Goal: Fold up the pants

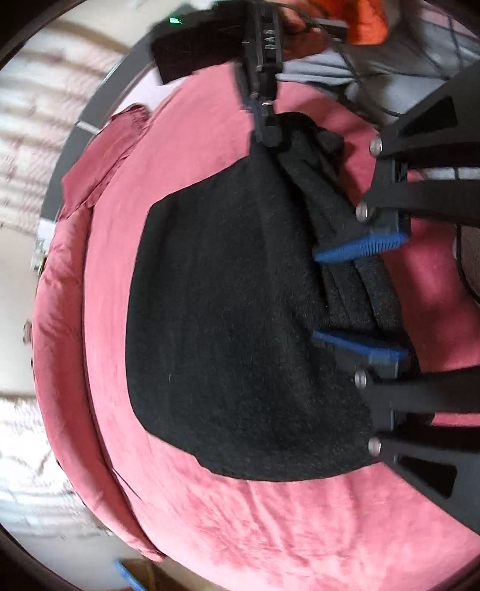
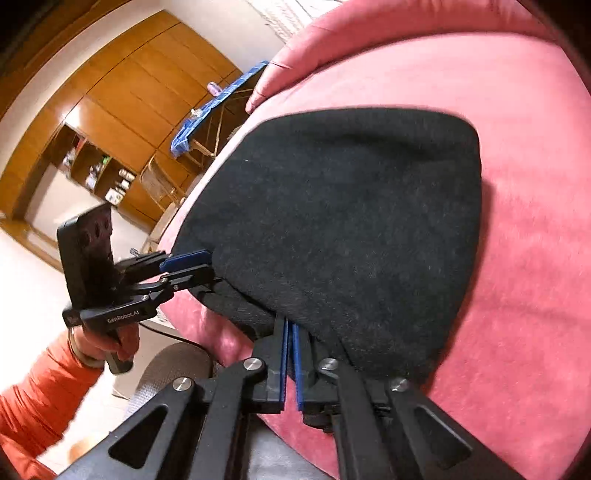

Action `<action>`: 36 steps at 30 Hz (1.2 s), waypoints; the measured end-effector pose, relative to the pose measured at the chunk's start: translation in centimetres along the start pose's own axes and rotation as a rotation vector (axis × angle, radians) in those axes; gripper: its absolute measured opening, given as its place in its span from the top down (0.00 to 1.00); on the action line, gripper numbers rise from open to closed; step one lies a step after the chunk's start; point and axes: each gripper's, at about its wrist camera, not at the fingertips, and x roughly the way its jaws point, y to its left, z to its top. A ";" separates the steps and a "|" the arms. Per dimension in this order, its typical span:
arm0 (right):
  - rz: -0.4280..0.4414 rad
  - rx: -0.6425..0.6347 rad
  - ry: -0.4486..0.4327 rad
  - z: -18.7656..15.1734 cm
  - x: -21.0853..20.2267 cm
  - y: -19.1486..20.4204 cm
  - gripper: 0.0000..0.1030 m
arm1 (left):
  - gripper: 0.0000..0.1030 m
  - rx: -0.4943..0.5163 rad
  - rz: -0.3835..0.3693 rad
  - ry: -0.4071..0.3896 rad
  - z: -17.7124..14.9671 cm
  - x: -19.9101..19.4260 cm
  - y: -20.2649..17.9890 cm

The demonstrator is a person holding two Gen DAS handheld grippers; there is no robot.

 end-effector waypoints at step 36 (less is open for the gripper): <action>0.013 -0.247 -0.022 -1.8 0.5 3.6 0.55 | 0.36 -0.369 -0.001 -0.235 -2.1 -4.5 3.8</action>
